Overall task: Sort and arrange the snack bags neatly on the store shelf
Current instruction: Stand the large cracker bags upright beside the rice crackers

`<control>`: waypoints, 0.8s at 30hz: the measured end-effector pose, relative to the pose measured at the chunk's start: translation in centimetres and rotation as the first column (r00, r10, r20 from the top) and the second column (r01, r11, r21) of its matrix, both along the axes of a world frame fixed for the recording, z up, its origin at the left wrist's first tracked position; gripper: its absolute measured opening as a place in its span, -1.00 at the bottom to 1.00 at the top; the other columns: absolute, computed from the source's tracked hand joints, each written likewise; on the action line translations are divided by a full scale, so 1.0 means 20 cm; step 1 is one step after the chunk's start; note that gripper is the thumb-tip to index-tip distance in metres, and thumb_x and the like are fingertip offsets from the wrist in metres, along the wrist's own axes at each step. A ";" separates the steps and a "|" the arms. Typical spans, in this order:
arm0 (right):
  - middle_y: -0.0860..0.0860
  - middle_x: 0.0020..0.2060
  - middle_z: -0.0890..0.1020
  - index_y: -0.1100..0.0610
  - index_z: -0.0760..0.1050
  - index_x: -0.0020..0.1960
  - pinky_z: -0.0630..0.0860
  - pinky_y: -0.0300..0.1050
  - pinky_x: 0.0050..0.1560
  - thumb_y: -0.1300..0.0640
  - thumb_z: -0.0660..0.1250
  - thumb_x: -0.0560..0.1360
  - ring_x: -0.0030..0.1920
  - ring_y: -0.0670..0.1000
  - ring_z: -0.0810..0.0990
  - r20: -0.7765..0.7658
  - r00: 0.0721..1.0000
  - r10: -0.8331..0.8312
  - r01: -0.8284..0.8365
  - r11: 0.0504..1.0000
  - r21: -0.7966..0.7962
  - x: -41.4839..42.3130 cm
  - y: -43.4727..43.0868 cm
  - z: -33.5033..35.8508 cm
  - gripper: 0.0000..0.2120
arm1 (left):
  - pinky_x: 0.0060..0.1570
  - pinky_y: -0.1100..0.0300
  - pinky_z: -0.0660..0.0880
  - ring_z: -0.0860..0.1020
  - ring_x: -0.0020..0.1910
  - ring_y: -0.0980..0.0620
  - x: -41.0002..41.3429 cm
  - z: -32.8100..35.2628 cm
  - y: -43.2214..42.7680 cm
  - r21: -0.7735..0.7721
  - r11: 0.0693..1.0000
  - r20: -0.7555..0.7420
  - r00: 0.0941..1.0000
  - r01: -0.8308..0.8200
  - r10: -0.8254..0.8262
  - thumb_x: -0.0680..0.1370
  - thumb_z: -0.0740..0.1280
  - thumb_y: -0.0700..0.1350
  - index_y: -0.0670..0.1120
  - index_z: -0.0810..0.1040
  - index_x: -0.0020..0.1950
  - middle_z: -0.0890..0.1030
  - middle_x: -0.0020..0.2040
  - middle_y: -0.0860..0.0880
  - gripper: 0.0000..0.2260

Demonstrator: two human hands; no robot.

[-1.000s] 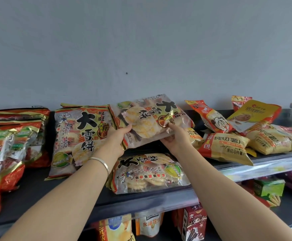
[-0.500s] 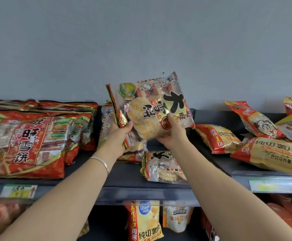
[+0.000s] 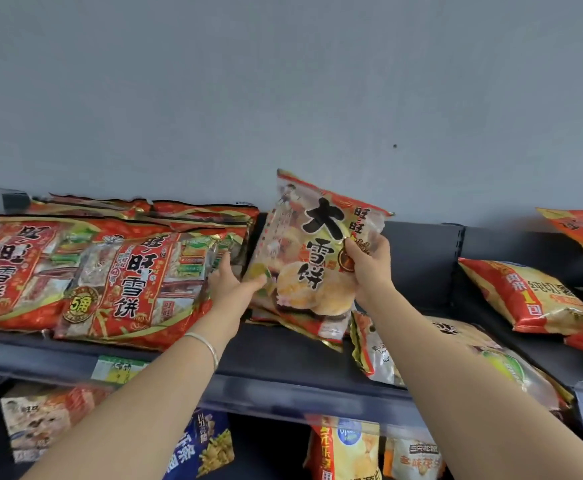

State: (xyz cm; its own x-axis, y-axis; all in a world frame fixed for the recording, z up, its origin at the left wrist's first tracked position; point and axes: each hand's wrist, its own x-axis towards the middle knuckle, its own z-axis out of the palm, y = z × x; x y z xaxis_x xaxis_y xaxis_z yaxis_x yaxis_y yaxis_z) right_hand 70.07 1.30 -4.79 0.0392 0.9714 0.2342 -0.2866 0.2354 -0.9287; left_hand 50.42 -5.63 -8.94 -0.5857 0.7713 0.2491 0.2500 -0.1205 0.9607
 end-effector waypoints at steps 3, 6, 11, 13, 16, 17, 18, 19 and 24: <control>0.03 0.32 0.50 -0.01 0.28 0.45 0.52 0.19 0.23 0.07 0.34 0.56 0.24 0.10 0.55 0.240 0.970 -0.037 0.020 0.997 0.075 -0.07 0.03 -0.03 -0.50 | 0.43 -0.07 0.16 0.13 0.50 -0.11 -0.03 -0.05 0.03 -0.077 0.993 -0.136 0.985 0.094 -0.103 0.44 0.47 -0.06 0.06 0.07 0.55 0.10 0.53 -0.11 -0.20; 0.02 0.36 0.48 -0.03 0.25 0.50 0.55 0.20 0.19 0.07 0.27 0.59 0.24 0.12 0.56 0.288 0.952 -0.101 0.092 0.995 0.047 -0.11 0.08 -0.06 -0.50 | 0.39 0.01 0.20 0.19 0.46 -0.11 0.03 -0.10 0.07 -0.147 0.966 -0.227 0.944 0.211 -0.241 0.42 0.50 -0.04 0.08 -0.04 0.56 0.11 0.50 -0.13 -0.10; 0.02 0.36 0.48 -0.03 0.24 0.50 0.58 0.15 0.16 0.13 0.28 0.59 0.21 0.10 0.58 0.204 0.972 -0.120 0.120 0.993 0.008 -0.14 0.12 -0.05 -0.50 | 0.39 -0.19 0.19 0.02 0.49 -0.21 0.12 -0.15 0.13 -0.272 0.962 -0.564 0.810 0.000 -0.160 0.41 0.49 0.03 0.17 -0.28 0.52 -0.14 0.53 -0.14 0.02; 0.01 0.37 0.45 -0.01 0.23 0.50 0.55 0.09 0.20 0.14 0.26 0.60 0.27 0.10 0.52 0.252 0.953 -0.168 0.167 0.986 0.023 -0.15 0.12 -0.05 -0.50 | 0.39 -0.25 0.17 -0.09 0.51 -0.22 0.14 -0.17 0.15 -0.221 0.973 -0.682 0.723 -0.065 -0.106 0.43 0.45 0.09 0.16 -0.29 0.52 -0.24 0.53 -0.14 -0.01; 0.05 0.33 0.48 0.04 0.24 0.48 0.54 0.13 0.21 0.12 0.24 0.61 0.26 0.12 0.53 0.341 0.917 -0.207 0.212 0.977 0.024 -0.15 0.14 -0.05 -0.54 | 0.39 -0.19 0.20 -0.08 0.51 -0.25 0.14 -0.20 0.19 -0.123 0.989 -0.786 0.616 -0.084 -0.046 0.45 0.38 0.17 0.13 -0.31 0.52 -0.27 0.52 -0.17 -0.05; 0.06 0.30 0.51 0.06 0.26 0.47 0.54 0.14 0.20 0.10 0.24 0.61 0.23 0.11 0.55 0.366 0.907 -0.207 0.214 0.977 0.021 -0.15 0.14 -0.06 -0.55 | 0.39 -0.18 0.22 -0.06 0.50 -0.25 0.13 -0.20 0.20 -0.111 0.991 -0.791 0.611 -0.081 -0.038 0.45 0.38 0.18 0.13 -0.30 0.52 -0.26 0.52 -0.17 -0.05; 0.06 0.27 0.53 0.07 0.26 0.45 0.55 0.14 0.20 0.08 0.25 0.60 0.20 0.10 0.56 0.387 0.899 -0.207 0.217 0.976 0.020 -0.15 0.14 -0.06 -0.55 | 0.39 -0.18 0.22 -0.05 0.50 -0.25 0.12 -0.21 0.21 -0.099 0.992 -0.795 0.606 -0.080 -0.031 0.44 0.39 0.19 0.13 -0.28 0.52 -0.24 0.52 -0.17 -0.05; 0.06 0.26 0.54 0.07 0.27 0.44 0.55 0.13 0.19 0.06 0.26 0.59 0.18 0.09 0.58 0.403 0.891 -0.209 0.221 0.975 0.017 -0.14 0.14 -0.06 -0.55 | 0.40 -0.19 0.20 -0.05 0.51 -0.24 0.12 -0.21 0.21 -0.078 0.994 -0.805 0.594 -0.078 -0.017 0.43 0.40 0.19 0.13 -0.24 0.53 -0.21 0.53 -0.17 -0.06; 0.07 0.24 0.53 0.07 0.25 0.47 0.49 -0.10 0.13 0.05 0.24 0.61 0.12 0.02 0.54 0.473 0.830 -0.294 0.303 0.951 0.060 -0.01 0.08 -0.06 -0.55 | 0.36 -0.30 0.13 0.17 0.47 -0.22 0.14 -0.20 0.20 0.193 0.976 -0.902 0.409 0.097 0.137 0.39 0.47 0.02 0.04 0.33 0.38 0.23 0.45 -0.17 -0.39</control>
State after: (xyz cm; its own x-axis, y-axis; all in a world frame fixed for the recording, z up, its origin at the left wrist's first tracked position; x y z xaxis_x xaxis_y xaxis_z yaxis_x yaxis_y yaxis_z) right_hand 69.87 2.98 -6.01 0.2172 0.9342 0.2829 0.2677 0.2217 -0.9377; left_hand 53.18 -1.55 -12.98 0.0612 0.6312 0.7732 0.9623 -0.2431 0.1223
